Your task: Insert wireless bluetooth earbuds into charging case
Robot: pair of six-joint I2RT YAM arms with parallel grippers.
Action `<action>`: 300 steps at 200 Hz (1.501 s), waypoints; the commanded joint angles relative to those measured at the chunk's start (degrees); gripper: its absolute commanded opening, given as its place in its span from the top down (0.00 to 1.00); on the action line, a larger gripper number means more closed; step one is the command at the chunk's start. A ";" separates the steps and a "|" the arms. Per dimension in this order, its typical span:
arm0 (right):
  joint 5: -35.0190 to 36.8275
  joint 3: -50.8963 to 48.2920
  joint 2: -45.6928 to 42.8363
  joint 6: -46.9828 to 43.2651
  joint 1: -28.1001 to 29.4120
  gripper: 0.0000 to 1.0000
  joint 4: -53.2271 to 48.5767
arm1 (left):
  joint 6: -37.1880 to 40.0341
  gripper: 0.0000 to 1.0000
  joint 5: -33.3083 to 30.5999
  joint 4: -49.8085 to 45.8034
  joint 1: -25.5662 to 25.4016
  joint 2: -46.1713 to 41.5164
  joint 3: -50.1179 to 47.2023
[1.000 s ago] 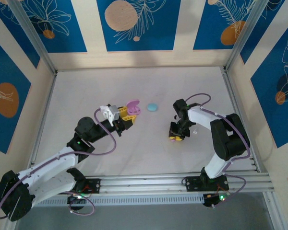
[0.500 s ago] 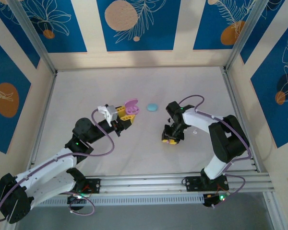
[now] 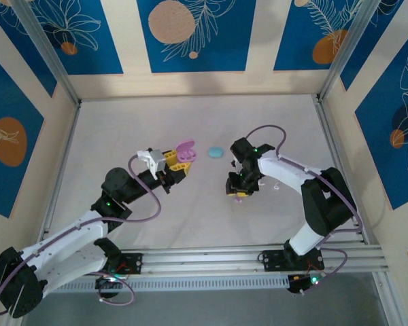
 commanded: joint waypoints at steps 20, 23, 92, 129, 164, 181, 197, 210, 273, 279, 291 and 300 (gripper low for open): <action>2.86 1.93 5.14 -9.74 -0.67 0.60 0.54 | -0.13 0.78 -0.67 0.04 -0.67 -1.41 0.33; 2.60 2.03 5.38 -9.83 -0.71 0.60 0.56 | -0.15 0.78 -0.70 0.02 -0.65 -1.49 0.32; -2.58 0.71 7.66 -10.25 -1.24 0.55 0.48 | 0.19 0.78 -0.79 -0.08 -0.66 -0.98 0.40; -1.77 0.83 7.59 -9.91 -0.41 0.55 -1.82 | 0.17 0.78 -0.72 0.23 -0.67 -0.62 0.40; -0.62 1.09 7.18 -9.41 0.59 0.56 -3.55 | 0.15 0.78 -0.80 0.30 -0.63 -0.74 0.40; -0.32 1.26 7.00 -9.33 1.04 0.56 -4.12 | 0.09 0.78 -0.80 0.22 -0.66 -0.63 0.40; 0.06 1.60 6.88 -9.00 1.36 0.57 -4.51 | 0.06 0.78 -0.75 0.34 -0.70 -0.49 0.37; 1.40 1.86 6.94 -8.77 1.53 0.57 -4.63 | -0.06 0.78 -0.80 0.44 -0.71 -0.47 0.41; 5.31 4.96 9.70 -3.15 1.71 0.60 -5.31 | -0.28 0.78 -0.93 0.42 -0.64 -0.62 0.25; 4.99 5.00 9.77 -2.81 1.79 0.61 -5.30 | -0.21 0.78 -1.04 0.40 -0.64 -0.71 0.19; 4.87 5.18 10.05 -1.91 1.85 0.61 -5.59 | -0.04 0.78 -1.15 0.06 -0.66 -0.93 0.14; 5.08 5.23 10.30 -1.35 1.92 0.62 -5.99 | 0.07 0.78 -1.24 -0.12 -0.66 -1.10 0.14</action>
